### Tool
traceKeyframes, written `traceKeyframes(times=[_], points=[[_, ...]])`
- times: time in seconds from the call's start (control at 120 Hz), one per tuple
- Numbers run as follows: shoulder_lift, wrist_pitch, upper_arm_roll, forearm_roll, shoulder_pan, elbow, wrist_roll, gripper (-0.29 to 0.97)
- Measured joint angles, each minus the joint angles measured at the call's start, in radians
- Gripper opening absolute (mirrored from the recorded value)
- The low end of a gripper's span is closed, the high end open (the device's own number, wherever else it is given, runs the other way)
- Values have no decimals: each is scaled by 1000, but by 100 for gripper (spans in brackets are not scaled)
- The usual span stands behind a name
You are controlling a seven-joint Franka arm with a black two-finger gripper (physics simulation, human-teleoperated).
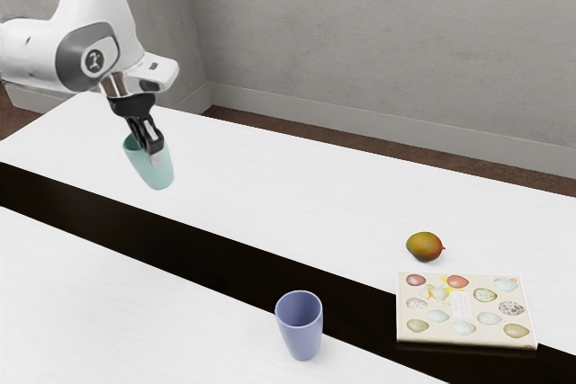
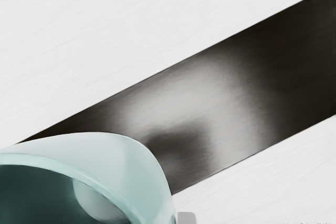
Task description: Place the left cup onto the right cup
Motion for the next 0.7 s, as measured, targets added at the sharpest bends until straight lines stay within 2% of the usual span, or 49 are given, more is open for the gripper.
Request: traceKeyframes(times=[0.192,0.325,0.7], points=[[-13,-40,-5,0,-105,-9,-17,-10],[-17,-54,-36,0,-136,-13,-30,-10],[-18,-65,-233,-8,-149,-11,-66,-10]])
